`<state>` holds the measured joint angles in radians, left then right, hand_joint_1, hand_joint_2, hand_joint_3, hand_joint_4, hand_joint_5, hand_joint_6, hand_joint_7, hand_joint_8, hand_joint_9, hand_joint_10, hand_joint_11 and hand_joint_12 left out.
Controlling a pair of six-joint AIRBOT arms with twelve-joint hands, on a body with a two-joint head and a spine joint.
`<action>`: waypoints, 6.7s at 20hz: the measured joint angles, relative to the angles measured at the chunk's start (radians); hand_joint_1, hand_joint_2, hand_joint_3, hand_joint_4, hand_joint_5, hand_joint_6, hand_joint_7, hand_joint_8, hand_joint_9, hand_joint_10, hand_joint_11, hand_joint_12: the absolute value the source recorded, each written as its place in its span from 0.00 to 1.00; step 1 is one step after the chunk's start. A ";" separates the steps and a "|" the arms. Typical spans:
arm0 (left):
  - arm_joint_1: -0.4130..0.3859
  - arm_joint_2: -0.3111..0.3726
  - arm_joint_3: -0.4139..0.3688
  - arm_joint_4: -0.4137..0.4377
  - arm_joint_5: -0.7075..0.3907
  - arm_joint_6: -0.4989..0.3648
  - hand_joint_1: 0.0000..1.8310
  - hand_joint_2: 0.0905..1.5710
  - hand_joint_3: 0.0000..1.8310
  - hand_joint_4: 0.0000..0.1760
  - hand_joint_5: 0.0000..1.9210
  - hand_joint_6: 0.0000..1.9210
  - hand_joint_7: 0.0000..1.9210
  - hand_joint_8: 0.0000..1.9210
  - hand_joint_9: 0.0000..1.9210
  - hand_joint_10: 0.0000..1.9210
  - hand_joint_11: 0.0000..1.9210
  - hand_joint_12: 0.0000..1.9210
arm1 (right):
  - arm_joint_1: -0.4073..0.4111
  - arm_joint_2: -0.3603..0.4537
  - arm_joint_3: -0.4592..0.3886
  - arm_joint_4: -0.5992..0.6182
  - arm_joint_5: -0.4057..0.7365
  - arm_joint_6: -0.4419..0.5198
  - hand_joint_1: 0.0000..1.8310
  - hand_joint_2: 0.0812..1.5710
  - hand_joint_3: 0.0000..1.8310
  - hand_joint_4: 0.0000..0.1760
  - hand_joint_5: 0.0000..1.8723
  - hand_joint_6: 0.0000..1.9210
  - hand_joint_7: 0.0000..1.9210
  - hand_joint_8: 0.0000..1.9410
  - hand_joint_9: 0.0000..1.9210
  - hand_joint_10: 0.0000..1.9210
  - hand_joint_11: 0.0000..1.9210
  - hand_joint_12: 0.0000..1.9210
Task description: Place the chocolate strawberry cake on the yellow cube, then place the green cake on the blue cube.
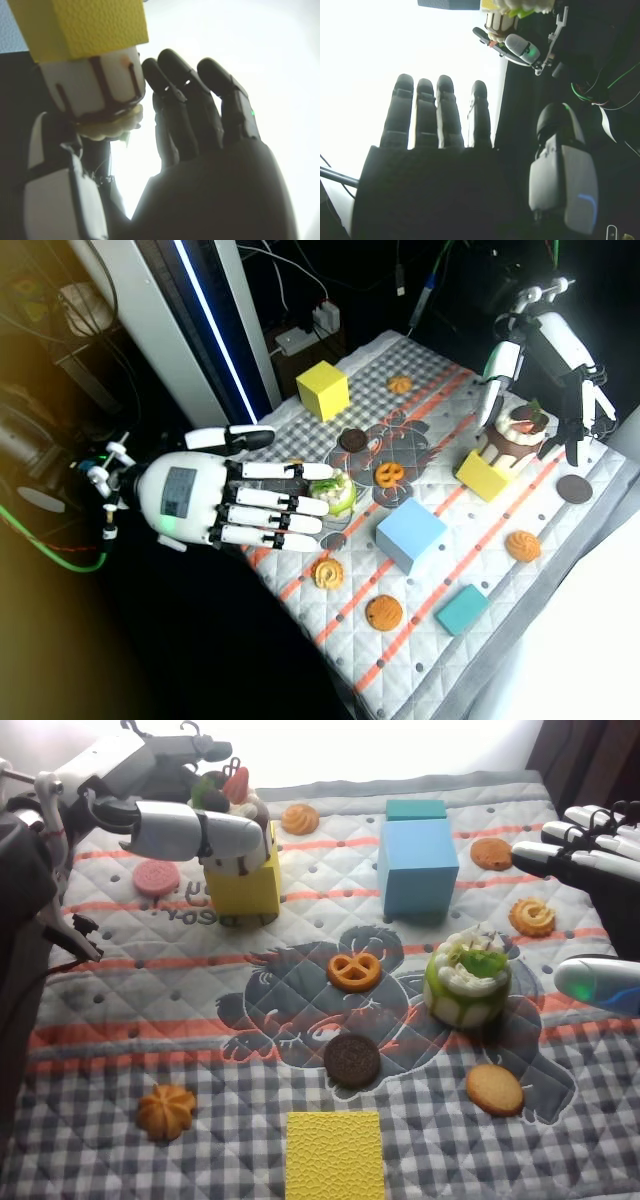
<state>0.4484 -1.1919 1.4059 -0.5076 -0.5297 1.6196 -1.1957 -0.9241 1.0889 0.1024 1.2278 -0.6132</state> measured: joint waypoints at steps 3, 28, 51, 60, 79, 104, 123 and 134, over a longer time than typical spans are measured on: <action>0.012 0.006 -0.013 -0.003 -0.008 0.000 0.42 0.48 0.00 0.48 0.16 0.00 0.30 0.13 0.19 0.57 0.02 0.92 | 0.000 0.000 0.000 -0.002 0.001 0.000 0.08 0.70 0.00 1.00 0.11 0.00 0.07 0.00 0.02 0.01 0.00 0.00; 0.367 0.354 -0.500 0.087 -0.422 -0.047 0.48 0.42 0.00 0.71 0.00 0.00 0.00 0.00 0.00 0.00 0.00 0.00 | 0.106 -0.040 0.034 -0.095 -0.108 0.000 0.30 0.61 0.00 1.00 0.09 0.00 0.07 0.00 0.09 0.00 0.07 0.21; 0.678 0.453 -0.673 0.049 -0.756 -0.153 0.45 0.41 0.00 1.00 0.00 0.00 0.00 0.00 0.00 0.00 0.00 0.00 | 0.221 -0.113 0.111 -0.182 -0.299 0.005 0.68 0.70 0.00 0.00 0.52 0.42 0.50 0.63 0.48 0.49 0.36 0.77; 0.694 0.446 -0.673 0.023 -0.766 -0.168 0.46 0.42 0.00 0.78 0.00 0.00 0.00 0.00 0.00 0.00 0.00 0.00 | 0.227 -0.105 0.113 -0.145 -0.286 0.004 0.74 0.68 0.00 0.00 0.52 0.38 0.54 0.50 0.50 0.61 0.35 0.69; 0.703 0.435 -0.666 0.023 -0.764 -0.186 0.45 0.42 0.00 0.74 0.00 0.00 0.00 0.00 0.00 0.00 0.00 0.00 | 0.549 -0.289 0.333 -0.076 -0.422 -0.034 0.75 0.69 0.00 0.00 0.49 0.54 0.53 0.44 0.48 0.62 0.37 0.61; 0.711 0.435 -0.668 0.040 -0.795 -0.215 0.47 0.45 0.01 1.00 0.00 0.00 0.00 0.00 0.00 0.00 0.00 0.00 | 0.493 -0.288 0.333 0.032 -0.462 -0.065 0.56 0.65 0.00 0.61 0.37 0.00 0.34 0.00 0.38 0.00 0.16 0.52; 0.729 0.435 -0.672 0.036 -0.814 -0.235 0.49 0.46 0.01 1.00 0.00 0.00 0.00 0.00 0.00 0.00 0.00 0.00 | 0.468 -0.256 0.296 0.031 -0.478 -0.085 0.49 0.62 0.00 1.00 0.05 0.00 0.06 0.00 0.04 0.00 0.00 0.22; 0.732 0.434 -0.594 0.063 -0.823 -0.428 0.44 0.47 0.01 1.00 0.00 0.00 0.00 0.00 0.00 0.00 0.00 0.00 | 0.290 -0.102 0.092 0.058 -0.195 -0.097 0.38 0.60 0.01 1.00 0.00 0.00 0.00 0.00 0.00 0.00 0.00 0.00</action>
<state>1.1801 -0.7578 0.8120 -0.4442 -1.3525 1.1915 -0.9058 -1.0264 1.1809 0.1608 1.0325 -0.7105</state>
